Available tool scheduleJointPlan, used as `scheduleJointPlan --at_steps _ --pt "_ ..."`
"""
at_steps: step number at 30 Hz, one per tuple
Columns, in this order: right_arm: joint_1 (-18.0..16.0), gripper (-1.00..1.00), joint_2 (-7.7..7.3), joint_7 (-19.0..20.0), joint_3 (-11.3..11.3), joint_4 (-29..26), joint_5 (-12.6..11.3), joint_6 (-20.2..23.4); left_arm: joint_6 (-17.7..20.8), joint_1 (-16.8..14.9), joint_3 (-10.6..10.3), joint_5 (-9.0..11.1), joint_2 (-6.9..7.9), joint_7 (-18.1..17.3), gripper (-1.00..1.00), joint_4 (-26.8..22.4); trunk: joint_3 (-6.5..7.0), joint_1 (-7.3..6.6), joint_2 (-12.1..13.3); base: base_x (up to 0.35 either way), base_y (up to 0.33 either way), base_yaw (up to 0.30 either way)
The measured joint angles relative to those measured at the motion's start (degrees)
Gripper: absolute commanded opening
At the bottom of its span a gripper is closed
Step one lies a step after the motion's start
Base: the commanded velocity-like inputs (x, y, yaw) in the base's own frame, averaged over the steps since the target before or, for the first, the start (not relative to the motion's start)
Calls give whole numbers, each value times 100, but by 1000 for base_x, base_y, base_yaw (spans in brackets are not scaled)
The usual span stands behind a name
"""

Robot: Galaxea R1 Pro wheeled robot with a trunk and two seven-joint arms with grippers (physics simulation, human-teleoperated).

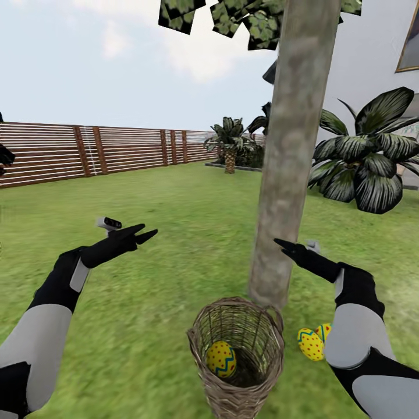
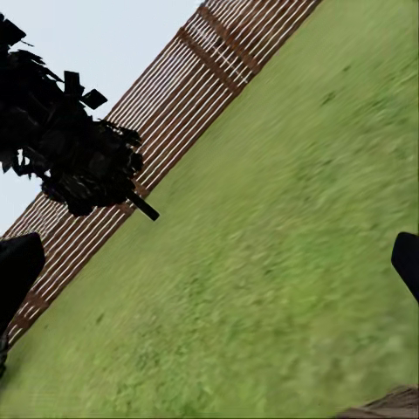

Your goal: Take the three Easter eggs out of the wicker basket on the lawn in the garden, then place them on the lawn next to a single tree (choose any tree) so that all three eggs are next to the same tree and none are left in the basket.

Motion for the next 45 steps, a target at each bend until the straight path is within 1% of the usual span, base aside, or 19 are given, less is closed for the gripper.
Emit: scheduleJointPlan --at_steps 7,15,16,19,21,23,24,25,26,27,28,30,32,34,35,38,41,42,45 --pt "0 100 1 -12 1 -2 1 0 -5 0 9 7 -1 1 100 -19 54 -2 0 139 243 -107" --pt "-1 100 2 -55 -1 -3 12 1 -25 11 24 32 7 2 100 -8 122 0 0 46 25 -139" --pt "-1 100 3 -124 1 0 14 1 -26 11 25 32 4 2 100 -11 127 0 0 2 1 -61" --pt "-1 100 3 -776 18 16 41 1 -26 12 21 19 0 2 100 -11 79 65 -119 1 0 -21" --pt "0 100 3 -1030 78 15 58 5 -26 12 17 9 -6 2 100 -2 80 66 -120 0 0 -8" --pt "12 100 -2 -1227 261 11 126 11 -26 12 6 1 -33 36 100 1 81 66 -120 0 0 -3" --pt "19 100 -14 -1277 377 9 195 25 -26 12 3 -1 -80 108 100 -4 81 66 -120 0 0 -1" --pt "42 100 -27 -1319 512 6 354 68 -26 12 -4 -10 -171 288 100 -16 81 66 -120 0 0 0" --pt "118 100 -38 -1339 623 6 740 118 -19 13 -21 -17 -304 828 100 -21 80 66 -120 0 0 0" --pt "139 100 -39 -1335 640 6 881 128 -14 12 -51 -15 -370 1080 100 -11 80 66 -120 0 0 0" --pt "151 100 -37 -1331 649 6 1023 132 3 13 -130 -20 -476 1358 100 -13 63 88 -159 0 0 0" --pt "164 100 -42 -1325 667 6 1233 136 50 13 -379 -33 -687 1877 100 6 27 132 -239 0 0 0" --pt "170 100 -47 -1323 677 6 1432 130 92 4 -756 -30 -838 2518 100 -2 -9 175 -319 0 0 0" --pt "172 100 -48 -1323 682 7 1594 133 116 -23 -993 -19 -916 2859 100 -27 -45 219 -399 0 0 0" --pt "172 100 -47 -1323 685 7 1694 135 127 -40 -1067 -23 -941 2962 100 -33 -63 241 -440 0 0 0" --pt "173 100 -31 -1322 688 7 2051 139 177 -114 -1171 -29 -964 3172 100 -41 -116 307 -560 0 0 0" --pt "173 100 -2 -1306 689 7 2341 138 498 -144 -1195 -32 -938 3388 100 -43 -174 358 -648 0 0 0" --pt "173 100 1 -1248 689 1 2427 143 757 -151 -1197 -31 -879 3501 100 -61 -196 361 -650 0 0 0" --pt "173 100 -3 -1005 769 4 2471 142 891 -151 -1204 -5 -586 3535 100 -201 -262 368 -654 0 0 0"
